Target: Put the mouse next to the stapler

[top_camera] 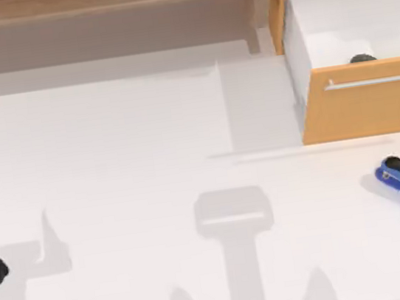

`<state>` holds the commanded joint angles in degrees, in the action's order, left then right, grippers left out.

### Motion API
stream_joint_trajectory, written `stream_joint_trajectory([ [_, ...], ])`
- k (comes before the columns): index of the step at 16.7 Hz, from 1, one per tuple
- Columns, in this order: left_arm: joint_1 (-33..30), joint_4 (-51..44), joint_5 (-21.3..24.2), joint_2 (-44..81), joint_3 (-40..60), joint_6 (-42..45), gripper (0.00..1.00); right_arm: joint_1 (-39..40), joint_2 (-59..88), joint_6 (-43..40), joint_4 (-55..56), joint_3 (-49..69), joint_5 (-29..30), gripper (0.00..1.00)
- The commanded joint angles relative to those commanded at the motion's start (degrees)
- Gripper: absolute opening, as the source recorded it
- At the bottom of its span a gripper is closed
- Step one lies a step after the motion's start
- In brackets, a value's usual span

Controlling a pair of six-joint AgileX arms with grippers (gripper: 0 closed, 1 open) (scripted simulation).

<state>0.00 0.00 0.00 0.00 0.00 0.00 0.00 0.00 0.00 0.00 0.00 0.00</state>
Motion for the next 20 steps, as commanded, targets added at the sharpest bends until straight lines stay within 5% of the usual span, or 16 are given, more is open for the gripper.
stream_joint_trajectory([
  [8, 0.0, 0.0, 0.0, 0.0, 0.0, 0.0, 1.0, 0.53, 12.06, 1.0, -6.24, 11.13, 0.13, 1.0],
  [20, 0.0, 0.0, 0.0, 0.0, 0.0, 0.0, 1.0, 5.09, 77.4, 5.87, -38.66, 68.32, 0.64, 1.0],
])
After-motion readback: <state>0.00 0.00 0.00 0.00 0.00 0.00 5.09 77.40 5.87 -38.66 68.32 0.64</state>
